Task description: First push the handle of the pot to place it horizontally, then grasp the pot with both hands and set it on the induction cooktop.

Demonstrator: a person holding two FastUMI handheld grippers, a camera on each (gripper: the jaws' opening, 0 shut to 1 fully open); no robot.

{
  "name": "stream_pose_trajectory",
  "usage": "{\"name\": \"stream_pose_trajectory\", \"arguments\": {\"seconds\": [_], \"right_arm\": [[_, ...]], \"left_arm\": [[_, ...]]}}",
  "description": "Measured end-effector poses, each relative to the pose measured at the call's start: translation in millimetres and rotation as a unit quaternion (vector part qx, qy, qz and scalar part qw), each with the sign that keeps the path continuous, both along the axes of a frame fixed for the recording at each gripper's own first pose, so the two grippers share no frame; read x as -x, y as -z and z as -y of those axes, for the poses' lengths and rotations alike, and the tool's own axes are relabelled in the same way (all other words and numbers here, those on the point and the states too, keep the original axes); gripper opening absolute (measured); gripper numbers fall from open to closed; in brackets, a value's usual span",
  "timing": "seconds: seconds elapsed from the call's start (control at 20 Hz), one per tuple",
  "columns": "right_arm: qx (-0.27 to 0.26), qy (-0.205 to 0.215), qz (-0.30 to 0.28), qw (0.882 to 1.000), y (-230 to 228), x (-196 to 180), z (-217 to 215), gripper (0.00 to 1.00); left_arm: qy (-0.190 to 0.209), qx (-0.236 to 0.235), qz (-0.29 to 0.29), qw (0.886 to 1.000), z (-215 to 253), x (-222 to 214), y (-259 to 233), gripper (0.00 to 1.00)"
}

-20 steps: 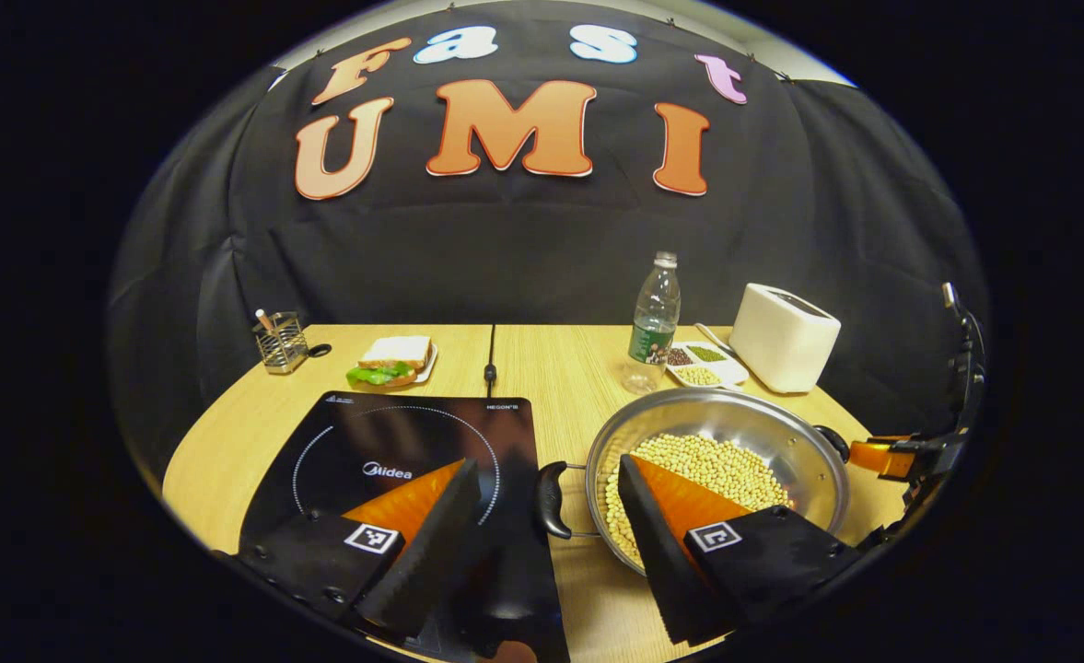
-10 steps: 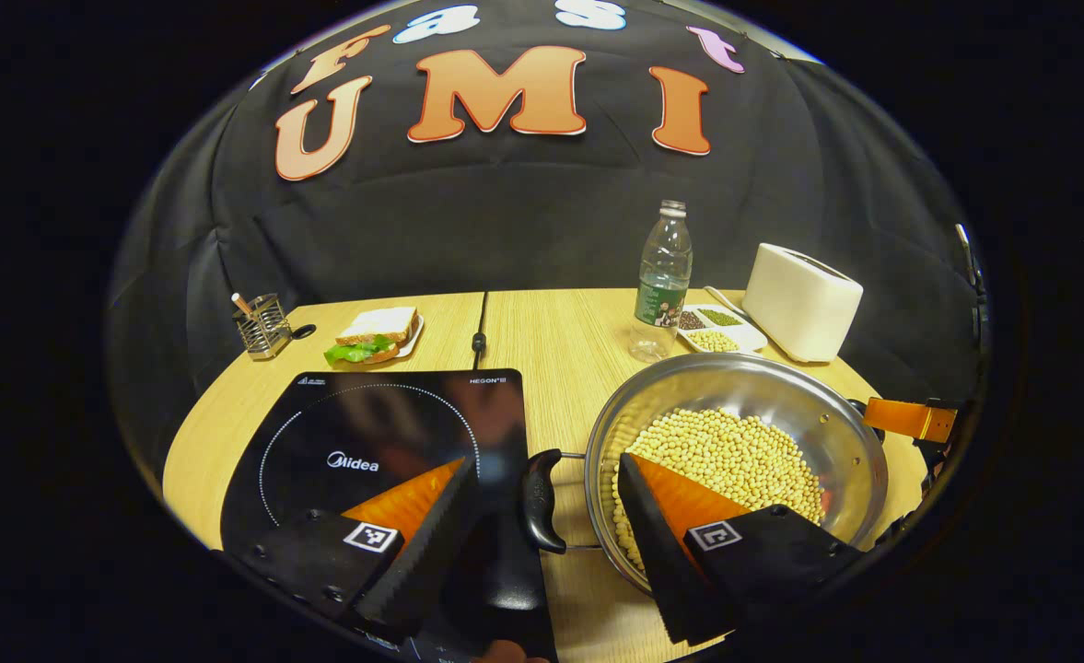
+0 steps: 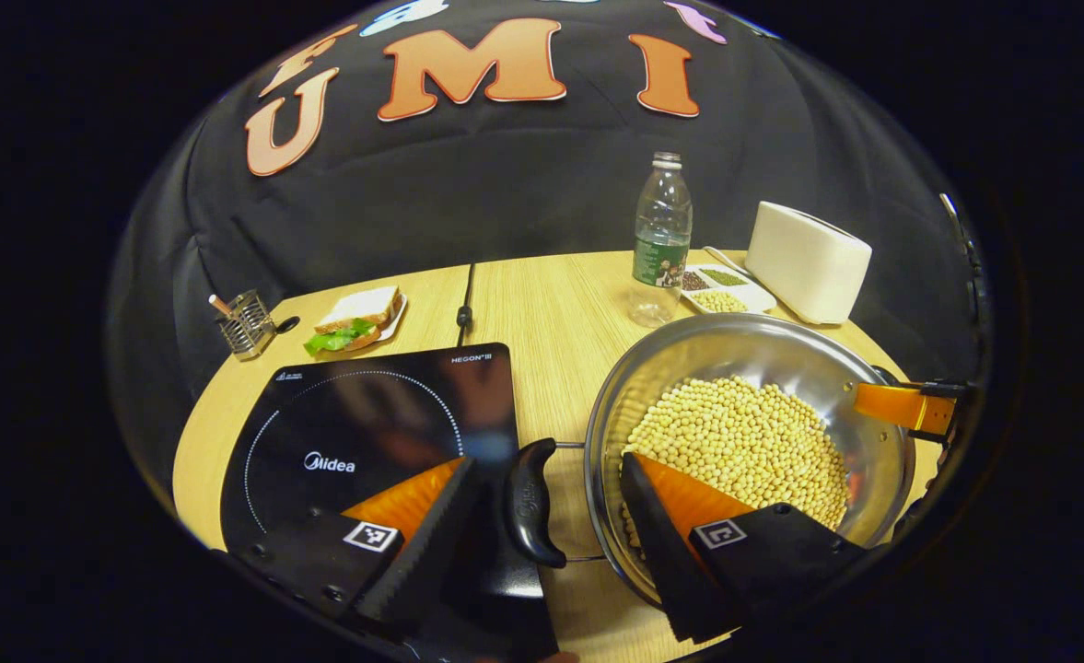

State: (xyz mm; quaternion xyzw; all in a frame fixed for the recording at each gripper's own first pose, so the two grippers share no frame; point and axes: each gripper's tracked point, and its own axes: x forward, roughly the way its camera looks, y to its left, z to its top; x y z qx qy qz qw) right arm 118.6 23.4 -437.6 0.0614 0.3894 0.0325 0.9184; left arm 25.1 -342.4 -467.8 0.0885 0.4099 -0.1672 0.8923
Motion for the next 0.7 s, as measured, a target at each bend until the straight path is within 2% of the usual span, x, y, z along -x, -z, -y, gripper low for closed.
{"name": "stream_pose_trajectory", "arguments": {"seconds": [0.1, 0.15, 0.2, 0.25, 0.3, 0.35, 0.4, 0.45, 0.5, 0.6, 0.65, 0.7], "right_arm": [[0.006, 0.003, -0.001, 1.000, 3.6, -2.4, 3.9, 0.72], [0.005, 0.003, 0.000, 1.000, 0.5, -0.8, 3.7, 0.65], [0.005, 0.002, 0.001, 1.000, 0.9, -1.5, 3.0, 0.65], [0.007, -0.001, 0.002, 1.000, 0.6, -1.4, 2.8, 0.63], [0.009, -0.004, 0.006, 1.000, 0.8, -1.5, 3.1, 0.62], [0.010, -0.010, 0.008, 1.000, 1.7, -2.8, 2.3, 0.59], [0.008, -0.012, 0.010, 1.000, 0.0, -3.8, 1.1, 0.58], [0.005, -0.011, 0.010, 1.000, 0.0, -3.9, 1.4, 0.51], [0.003, -0.007, 0.010, 1.000, -0.9, -4.7, 1.1, 0.54], [-0.003, 0.002, 0.007, 1.000, -0.3, -4.2, 1.1, 0.50], [-0.009, 0.008, 0.002, 1.000, -2.9, -1.6, 1.1, 0.48], [-0.016, 0.011, 0.003, 1.000, -4.6, -2.5, 0.0, 0.47]], "left_arm": [[0.002, -0.014, 0.003, 1.000, -2.7, -1.2, 2.5, 1.00], [0.009, -0.016, 0.006, 1.000, -0.7, -2.5, 3.5, 0.96], [0.021, -0.011, 0.008, 1.000, 5.3, -0.1, 2.9, 0.89], [0.029, -0.014, 0.012, 0.999, 8.7, -0.2, 2.4, 0.86], [0.033, -0.018, 0.010, 0.999, 6.8, 1.9, 3.7, 0.70], [0.031, -0.017, 0.011, 0.999, 7.5, -0.5, 3.2, 0.71], [0.024, -0.015, 0.003, 1.000, 7.1, 1.7, 3.4, 0.65], [0.017, -0.012, -0.006, 1.000, 6.0, 2.6, 2.6, 0.63], [0.013, -0.011, -0.014, 1.000, 7.7, -0.1, 1.4, 0.63], [-0.002, -0.007, -0.031, 0.999, 6.9, -0.2, 1.7, 0.54], [-0.012, -0.005, -0.042, 0.999, 6.2, -0.2, 0.7, 0.57], [-0.023, -0.001, -0.052, 0.998, 3.8, 3.1, -1.1, 0.53]]}}
